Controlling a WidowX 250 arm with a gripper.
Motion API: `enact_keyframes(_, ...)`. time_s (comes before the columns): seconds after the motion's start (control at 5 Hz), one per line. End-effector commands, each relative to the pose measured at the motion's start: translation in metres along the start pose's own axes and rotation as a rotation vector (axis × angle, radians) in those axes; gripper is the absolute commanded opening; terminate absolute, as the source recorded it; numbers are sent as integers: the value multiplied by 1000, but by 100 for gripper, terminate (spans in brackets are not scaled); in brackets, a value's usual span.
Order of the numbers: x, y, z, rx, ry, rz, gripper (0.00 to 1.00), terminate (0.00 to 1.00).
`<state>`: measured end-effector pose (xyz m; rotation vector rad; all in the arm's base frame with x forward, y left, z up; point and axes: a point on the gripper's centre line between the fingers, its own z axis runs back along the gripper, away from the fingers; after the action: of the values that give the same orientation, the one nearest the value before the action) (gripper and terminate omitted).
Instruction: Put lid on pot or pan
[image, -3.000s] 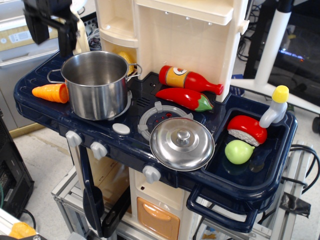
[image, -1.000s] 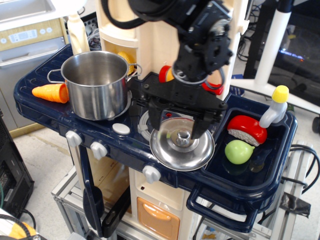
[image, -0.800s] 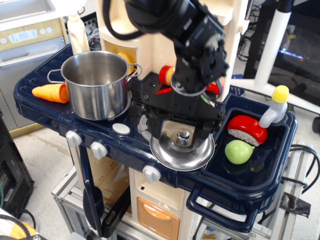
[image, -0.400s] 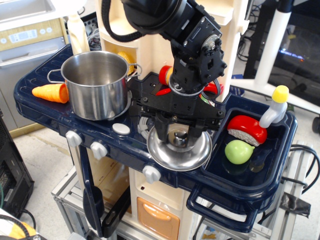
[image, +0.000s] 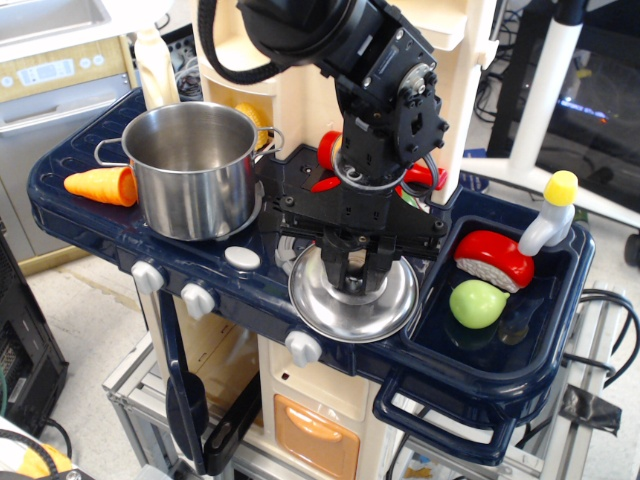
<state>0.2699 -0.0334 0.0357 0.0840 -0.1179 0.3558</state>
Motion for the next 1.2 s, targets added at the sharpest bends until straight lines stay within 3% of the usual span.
enact_keyframes(0.0,17,35,90,161,48,-10,0,0)
enact_keyframes(0.2,43,77,126,243,31,-90,0,0)
enact_keyframes(0.4,65,116,119,228,20,-179,0,0)
enact_keyframes(0.6,78,130,109,202,-6,-214,0,0)
enact_keyframes(1.0,78,123,79,113,-34,-197,0,0)
